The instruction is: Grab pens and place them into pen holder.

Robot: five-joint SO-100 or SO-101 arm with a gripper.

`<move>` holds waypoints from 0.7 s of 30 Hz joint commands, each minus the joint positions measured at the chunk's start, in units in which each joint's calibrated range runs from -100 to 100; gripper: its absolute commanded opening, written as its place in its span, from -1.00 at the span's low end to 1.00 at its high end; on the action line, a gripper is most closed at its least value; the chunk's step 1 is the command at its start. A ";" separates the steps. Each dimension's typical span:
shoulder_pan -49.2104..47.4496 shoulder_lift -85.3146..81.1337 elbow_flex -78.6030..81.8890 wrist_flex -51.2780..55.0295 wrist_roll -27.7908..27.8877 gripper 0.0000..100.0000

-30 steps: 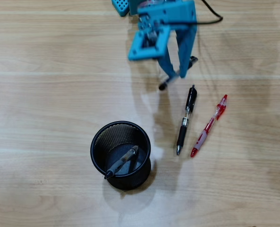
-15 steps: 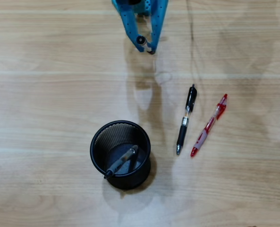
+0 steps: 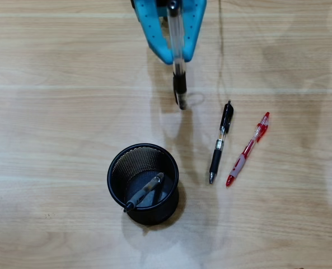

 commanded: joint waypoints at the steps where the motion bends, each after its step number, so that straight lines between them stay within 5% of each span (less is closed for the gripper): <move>1: 1.30 1.04 -1.83 -2.70 0.09 -0.96; 12: 5.48 3.39 11.51 -4.68 0.14 -0.96; 21: 7.84 12.47 16.38 -30.86 0.04 -0.96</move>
